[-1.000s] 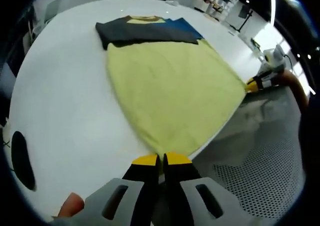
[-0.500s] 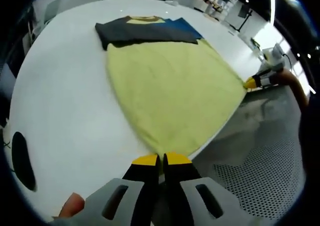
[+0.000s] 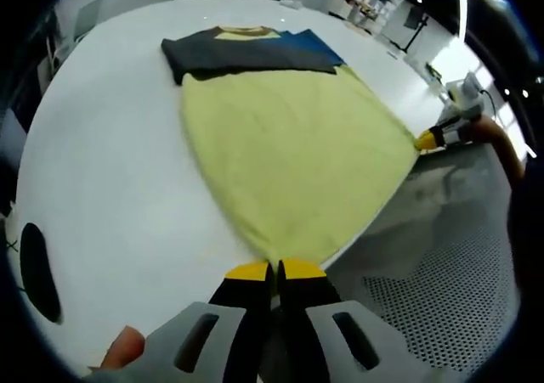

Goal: Fold the garment on the visible template until the final outline fits inside the template.

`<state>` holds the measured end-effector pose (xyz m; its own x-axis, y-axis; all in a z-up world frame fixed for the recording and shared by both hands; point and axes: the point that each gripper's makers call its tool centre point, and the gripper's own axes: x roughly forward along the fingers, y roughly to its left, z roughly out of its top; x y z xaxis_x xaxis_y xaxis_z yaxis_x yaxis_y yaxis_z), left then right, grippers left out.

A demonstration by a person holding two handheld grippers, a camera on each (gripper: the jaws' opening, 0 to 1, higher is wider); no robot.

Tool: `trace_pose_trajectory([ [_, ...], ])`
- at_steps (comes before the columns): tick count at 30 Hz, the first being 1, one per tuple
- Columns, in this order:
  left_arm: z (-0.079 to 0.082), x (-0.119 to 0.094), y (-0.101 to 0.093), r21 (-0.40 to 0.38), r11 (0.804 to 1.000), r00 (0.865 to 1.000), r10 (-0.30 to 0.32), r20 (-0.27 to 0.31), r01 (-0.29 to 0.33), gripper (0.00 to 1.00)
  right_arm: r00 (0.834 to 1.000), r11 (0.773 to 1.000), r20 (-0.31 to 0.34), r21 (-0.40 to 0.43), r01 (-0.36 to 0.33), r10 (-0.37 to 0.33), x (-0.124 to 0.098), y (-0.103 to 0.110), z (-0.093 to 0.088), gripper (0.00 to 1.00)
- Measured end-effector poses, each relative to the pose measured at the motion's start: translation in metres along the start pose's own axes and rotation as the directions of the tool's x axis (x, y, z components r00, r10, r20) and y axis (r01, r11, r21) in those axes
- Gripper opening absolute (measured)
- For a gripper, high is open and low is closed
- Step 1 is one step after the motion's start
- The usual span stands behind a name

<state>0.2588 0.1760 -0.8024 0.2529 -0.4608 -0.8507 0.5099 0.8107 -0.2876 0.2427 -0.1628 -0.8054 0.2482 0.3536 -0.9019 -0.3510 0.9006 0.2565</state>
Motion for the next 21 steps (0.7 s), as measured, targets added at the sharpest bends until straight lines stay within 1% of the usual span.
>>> trace_pose_trajectory([
  [7, 0.003, -0.003, -0.002, 0.018, 1.0, 1.0, 0.002, 0.006, -0.002, 0.0, 1.0, 1.0, 0.004, -0.013, 0.001, -0.001, -0.003, 0.002, 0.002, 0.0],
  [13, 0.006, -0.007, -0.002, 0.018, 1.0, 1.0, 0.003, 0.016, -0.003, 0.0, 1.0, 1.0, 0.011, -0.014, 0.001, -0.001, -0.006, 0.002, 0.004, 0.0],
  [21, 0.012, -0.013, -0.004, 0.019, 1.0, 0.999, 0.003, 0.038, -0.004, 0.0, 0.999, 1.0, 0.037, -0.026, 0.003, -0.002, -0.016, 0.006, 0.014, 0.0],
])
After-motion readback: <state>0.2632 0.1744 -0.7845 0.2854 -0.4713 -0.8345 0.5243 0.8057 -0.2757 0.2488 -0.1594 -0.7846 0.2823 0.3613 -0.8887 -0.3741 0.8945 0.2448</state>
